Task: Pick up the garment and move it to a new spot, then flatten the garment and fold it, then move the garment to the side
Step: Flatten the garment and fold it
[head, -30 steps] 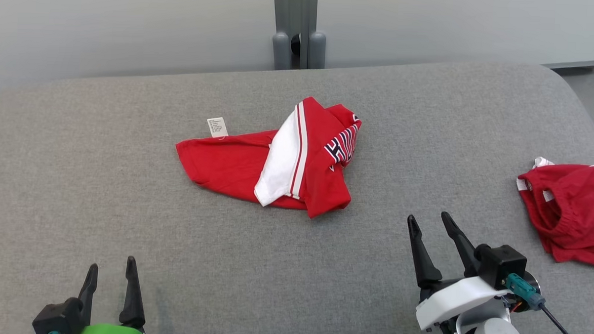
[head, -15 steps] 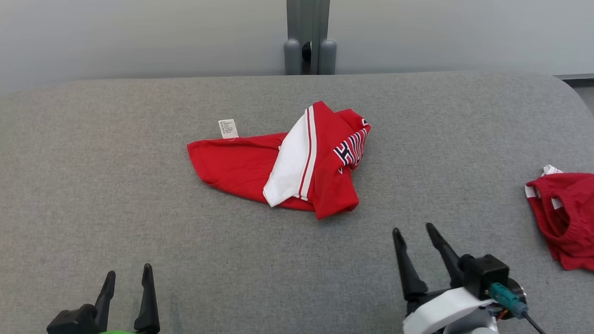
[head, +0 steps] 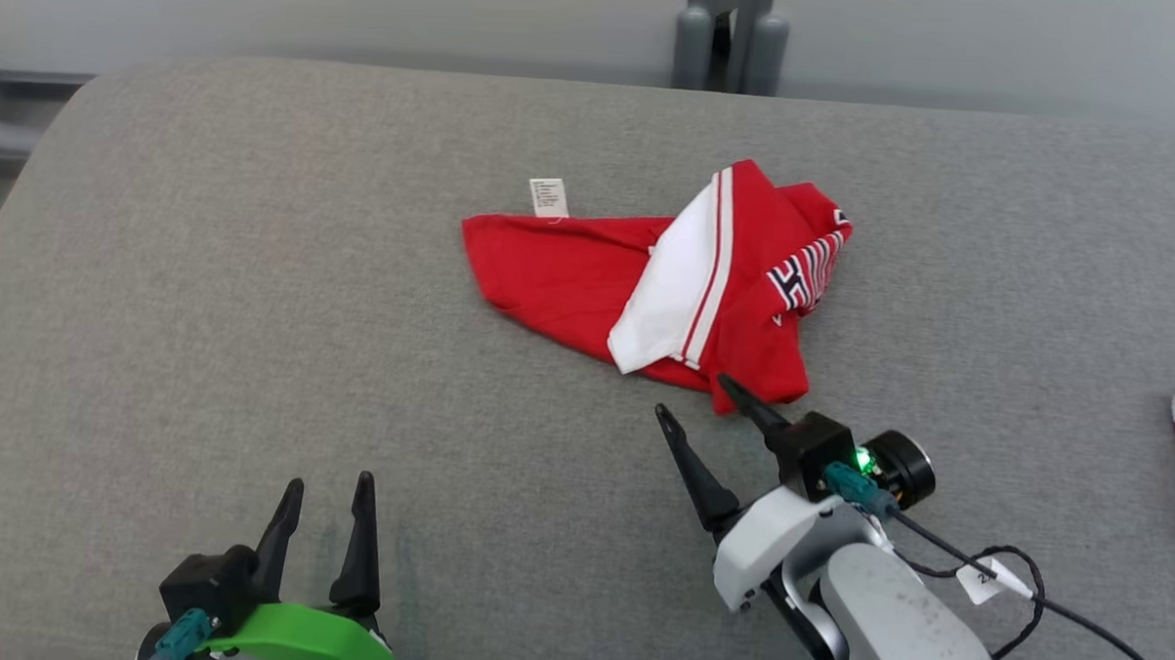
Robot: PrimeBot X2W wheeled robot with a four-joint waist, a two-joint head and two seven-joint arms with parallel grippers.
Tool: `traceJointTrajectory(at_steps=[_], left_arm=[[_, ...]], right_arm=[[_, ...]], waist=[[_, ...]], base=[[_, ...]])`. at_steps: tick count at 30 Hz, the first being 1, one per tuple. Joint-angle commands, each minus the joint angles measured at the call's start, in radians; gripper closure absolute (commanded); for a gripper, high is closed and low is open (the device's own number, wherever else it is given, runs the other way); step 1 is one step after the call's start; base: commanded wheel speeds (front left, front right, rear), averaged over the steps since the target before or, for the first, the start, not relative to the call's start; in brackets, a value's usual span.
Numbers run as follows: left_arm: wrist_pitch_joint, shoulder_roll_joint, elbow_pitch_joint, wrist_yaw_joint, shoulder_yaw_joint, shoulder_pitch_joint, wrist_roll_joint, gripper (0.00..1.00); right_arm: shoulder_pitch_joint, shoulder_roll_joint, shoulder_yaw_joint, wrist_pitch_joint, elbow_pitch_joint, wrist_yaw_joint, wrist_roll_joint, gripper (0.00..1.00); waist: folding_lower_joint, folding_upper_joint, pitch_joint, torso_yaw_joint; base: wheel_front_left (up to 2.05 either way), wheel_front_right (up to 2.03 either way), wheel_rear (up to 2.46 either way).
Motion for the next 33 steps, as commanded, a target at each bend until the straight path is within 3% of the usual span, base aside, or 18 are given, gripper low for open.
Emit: traceJointTrajectory(at_steps=[1,7,15,24,33], left_arm=[[-0.003,0.003,-0.002,-0.002,-0.009,-0.024,-0.007,0.00],[-0.003,0.003,-0.010,-0.006,-0.042,-0.049,-0.032,0.00],[-0.003,0.003,-0.014,0.002,-0.066,-0.062,-0.048,0.00],[-0.003,0.003,-0.013,0.006,-0.074,-0.075,-0.061,0.00],[-0.003,0.003,-0.012,0.000,-0.083,-0.082,-0.051,0.00]], right_arm=[[-0.032,-0.004,-0.007,-0.003,0.027,-0.001,0.006,0.00],[-0.148,-0.004,-0.051,-0.003,0.154,-0.001,-0.062,0.00],[-0.224,-0.004,-0.089,-0.003,0.272,-0.001,-0.151,0.00],[-0.216,-0.006,-0.150,-0.001,0.276,-0.001,-0.178,0.00],[-0.185,-0.006,-0.207,-0.001,0.237,-0.002,-0.134,0.00]], waist=[[0.0000,0.0000,0.076,0.094],[0.0000,0.0000,0.127,0.172],[0.0000,0.0000,0.159,0.206],[0.0000,0.0000,0.173,0.192],[0.0000,0.0000,0.180,0.174]], base=[[0.00,0.00,0.00],[0.00,0.00,0.00],[0.00,0.00,0.00],[0.00,0.00,0.00],[0.00,0.00,0.00]])
